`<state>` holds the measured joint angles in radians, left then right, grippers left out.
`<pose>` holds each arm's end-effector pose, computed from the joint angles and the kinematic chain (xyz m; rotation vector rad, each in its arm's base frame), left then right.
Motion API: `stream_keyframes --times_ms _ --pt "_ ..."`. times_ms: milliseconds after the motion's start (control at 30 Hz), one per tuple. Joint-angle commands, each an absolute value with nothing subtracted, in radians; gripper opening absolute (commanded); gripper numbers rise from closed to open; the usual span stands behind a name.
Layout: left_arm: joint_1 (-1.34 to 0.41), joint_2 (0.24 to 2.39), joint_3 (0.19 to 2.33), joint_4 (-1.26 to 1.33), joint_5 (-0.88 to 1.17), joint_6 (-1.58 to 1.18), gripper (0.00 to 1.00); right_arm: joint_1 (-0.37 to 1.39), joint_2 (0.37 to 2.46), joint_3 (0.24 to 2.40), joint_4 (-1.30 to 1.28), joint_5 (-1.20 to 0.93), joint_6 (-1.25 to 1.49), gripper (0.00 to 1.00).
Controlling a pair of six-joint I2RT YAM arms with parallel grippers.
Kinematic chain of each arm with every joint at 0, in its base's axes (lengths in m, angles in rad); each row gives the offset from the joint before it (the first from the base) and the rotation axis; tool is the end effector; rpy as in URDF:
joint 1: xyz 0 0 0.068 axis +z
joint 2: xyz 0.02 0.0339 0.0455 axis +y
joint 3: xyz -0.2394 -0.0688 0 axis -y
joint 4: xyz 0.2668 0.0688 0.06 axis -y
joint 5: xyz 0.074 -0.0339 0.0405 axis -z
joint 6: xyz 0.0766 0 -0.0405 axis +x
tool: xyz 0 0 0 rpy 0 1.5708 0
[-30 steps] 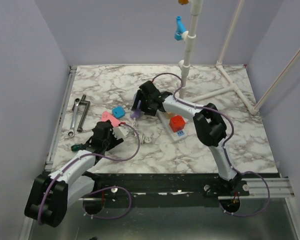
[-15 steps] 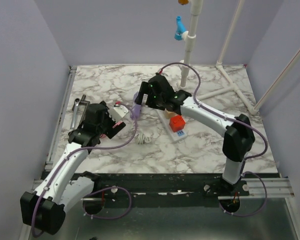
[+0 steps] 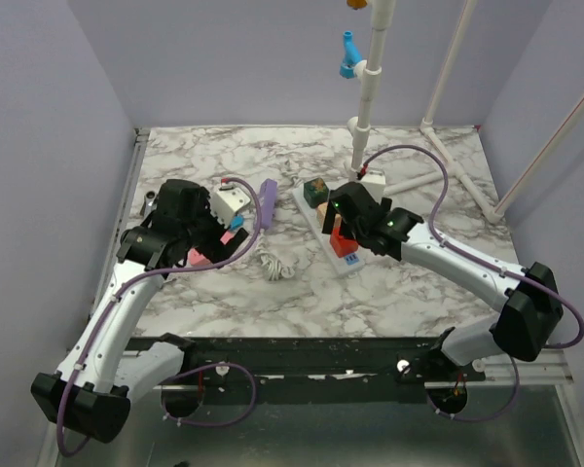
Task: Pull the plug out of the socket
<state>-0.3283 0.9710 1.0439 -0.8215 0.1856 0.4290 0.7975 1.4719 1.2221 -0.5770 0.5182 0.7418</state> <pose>0.2377 -0.0959 0.2888 0.9399 2.1092 -0.1638 0.2820 0.2346 0.2405 0.1706 2.2644 0.1833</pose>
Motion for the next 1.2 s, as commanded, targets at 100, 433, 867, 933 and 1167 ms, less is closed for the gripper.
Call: stream_keyframes --times_ms 100,433,867,933,1167 --pt "-0.314 1.082 1.153 -1.004 0.276 0.329 0.98 0.799 1.401 1.085 -0.574 0.652 0.703 1.0" --pt "-0.273 1.147 1.157 -0.993 0.284 0.304 0.98 0.798 1.506 1.078 -0.572 0.622 0.669 1.0" --pt "-0.272 1.132 1.145 -0.985 0.287 0.305 0.98 0.781 1.581 1.078 -0.448 0.557 0.569 1.0" --pt "-0.272 1.13 1.144 -0.981 0.284 0.305 0.99 0.763 1.599 1.082 -0.431 0.523 0.549 1.0" --pt "-0.27 1.129 1.135 -0.97 0.276 0.301 0.98 0.733 1.642 1.074 -0.361 0.402 0.508 1.0"
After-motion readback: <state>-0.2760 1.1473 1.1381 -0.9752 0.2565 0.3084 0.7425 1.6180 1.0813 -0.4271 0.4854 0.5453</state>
